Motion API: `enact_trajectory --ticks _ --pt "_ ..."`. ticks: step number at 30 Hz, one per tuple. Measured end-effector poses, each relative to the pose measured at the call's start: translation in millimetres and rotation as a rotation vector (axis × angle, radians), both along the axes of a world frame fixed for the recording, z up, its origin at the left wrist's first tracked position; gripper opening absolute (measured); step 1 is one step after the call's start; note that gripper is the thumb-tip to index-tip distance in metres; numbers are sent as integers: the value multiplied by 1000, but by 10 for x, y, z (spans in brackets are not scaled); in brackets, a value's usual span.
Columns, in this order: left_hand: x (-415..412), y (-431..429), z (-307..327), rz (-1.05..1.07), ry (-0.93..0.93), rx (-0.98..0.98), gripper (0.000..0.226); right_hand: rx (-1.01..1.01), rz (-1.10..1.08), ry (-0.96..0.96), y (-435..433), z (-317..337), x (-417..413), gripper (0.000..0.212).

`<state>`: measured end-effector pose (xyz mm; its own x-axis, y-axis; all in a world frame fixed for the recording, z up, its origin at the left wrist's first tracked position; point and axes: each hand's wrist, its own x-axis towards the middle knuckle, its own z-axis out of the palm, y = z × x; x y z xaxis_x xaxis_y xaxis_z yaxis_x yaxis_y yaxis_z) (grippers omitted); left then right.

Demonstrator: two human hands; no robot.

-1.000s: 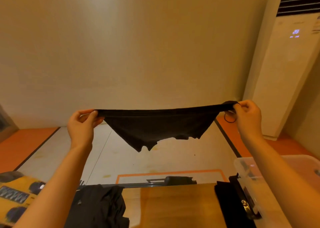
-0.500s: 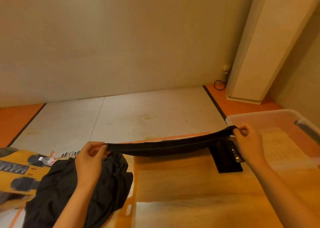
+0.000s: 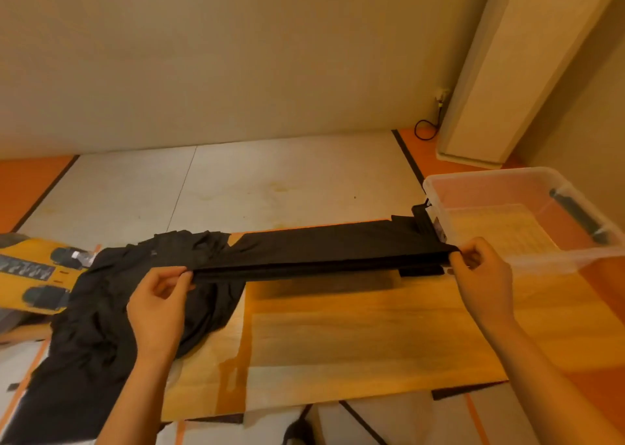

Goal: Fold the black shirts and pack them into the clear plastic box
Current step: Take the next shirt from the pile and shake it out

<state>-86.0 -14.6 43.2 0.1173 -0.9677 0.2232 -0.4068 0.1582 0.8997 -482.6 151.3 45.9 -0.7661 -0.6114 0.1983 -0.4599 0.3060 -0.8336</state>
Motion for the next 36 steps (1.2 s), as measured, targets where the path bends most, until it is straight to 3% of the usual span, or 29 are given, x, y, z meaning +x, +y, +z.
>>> enact_trajectory --ticks 11,18,30,33,36 --pt "165 1204 -580 130 -22 172 8 131 42 -284 987 -559 145 25" --pt "256 1679 -666 159 30 258 11 193 123 -246 1392 -664 217 32" --pt "299 1666 -390 25 223 408 22 191 151 -499 1400 -460 8 23" --pt "248 1522 -279 -38 169 389 31 166 217 -569 1283 -301 -19 21" --pt "210 1339 -224 -56 97 329 29 208 291 -590 1160 -172 -33 35"
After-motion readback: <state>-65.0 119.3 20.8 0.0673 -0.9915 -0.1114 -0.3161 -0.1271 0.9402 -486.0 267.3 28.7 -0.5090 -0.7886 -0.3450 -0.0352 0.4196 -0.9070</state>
